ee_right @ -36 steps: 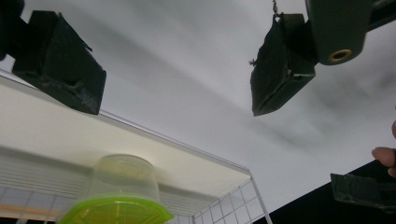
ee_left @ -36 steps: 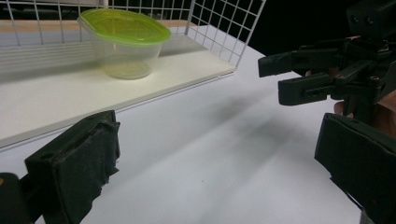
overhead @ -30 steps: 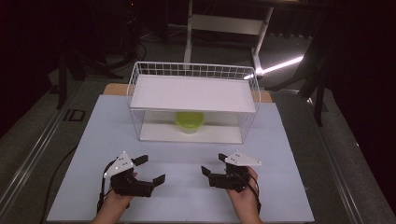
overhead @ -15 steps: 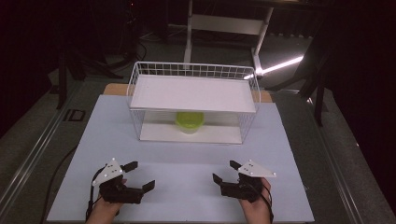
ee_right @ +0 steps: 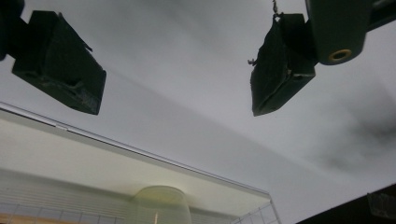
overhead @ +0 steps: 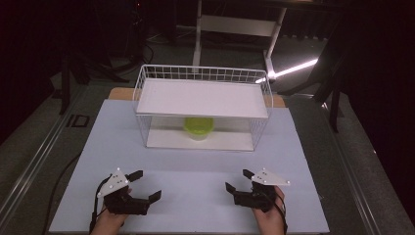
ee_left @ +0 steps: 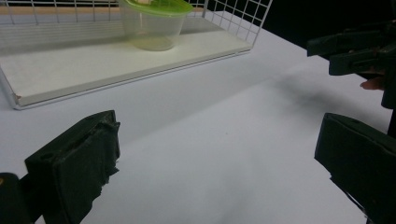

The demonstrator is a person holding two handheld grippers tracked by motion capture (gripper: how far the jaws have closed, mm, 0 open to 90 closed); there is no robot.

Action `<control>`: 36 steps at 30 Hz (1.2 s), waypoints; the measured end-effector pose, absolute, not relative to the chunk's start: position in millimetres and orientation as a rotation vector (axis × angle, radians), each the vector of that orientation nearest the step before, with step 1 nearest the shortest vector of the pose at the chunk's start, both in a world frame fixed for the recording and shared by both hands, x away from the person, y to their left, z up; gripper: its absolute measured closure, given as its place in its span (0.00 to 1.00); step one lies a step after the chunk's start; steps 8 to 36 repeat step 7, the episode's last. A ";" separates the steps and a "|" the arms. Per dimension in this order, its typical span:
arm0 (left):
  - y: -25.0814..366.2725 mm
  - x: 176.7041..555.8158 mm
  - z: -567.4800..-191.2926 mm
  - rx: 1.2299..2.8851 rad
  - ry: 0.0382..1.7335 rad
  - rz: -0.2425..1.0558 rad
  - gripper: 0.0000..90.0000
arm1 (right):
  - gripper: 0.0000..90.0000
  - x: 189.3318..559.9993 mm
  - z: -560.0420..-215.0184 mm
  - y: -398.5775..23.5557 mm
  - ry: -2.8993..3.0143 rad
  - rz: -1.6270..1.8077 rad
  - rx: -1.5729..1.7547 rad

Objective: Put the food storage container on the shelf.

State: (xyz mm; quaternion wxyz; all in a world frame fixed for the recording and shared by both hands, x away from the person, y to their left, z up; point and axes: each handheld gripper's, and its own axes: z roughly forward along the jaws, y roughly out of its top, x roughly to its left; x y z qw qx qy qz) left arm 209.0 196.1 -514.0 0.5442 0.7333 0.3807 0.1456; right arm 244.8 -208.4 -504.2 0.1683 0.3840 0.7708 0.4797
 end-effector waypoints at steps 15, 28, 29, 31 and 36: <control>192.0 206.9 -514.3 1.749 0.880 0.343 0.01 | 0.19 243.5 -506.0 -201.5 2.218 1.347 1.046; 192.0 206.9 -514.3 1.749 0.880 0.343 0.01 | 0.19 243.5 -506.0 -201.5 2.218 1.347 1.046; 192.0 206.9 -514.3 1.749 0.880 0.343 0.01 | 0.19 243.5 -506.0 -201.5 2.218 1.347 1.046; 192.0 206.9 -514.3 1.749 0.880 0.343 0.01 | 0.19 243.5 -506.0 -201.5 2.218 1.347 1.046; 192.0 206.9 -514.3 1.749 0.880 0.343 0.01 | 0.19 243.5 -506.0 -201.5 2.218 1.347 1.046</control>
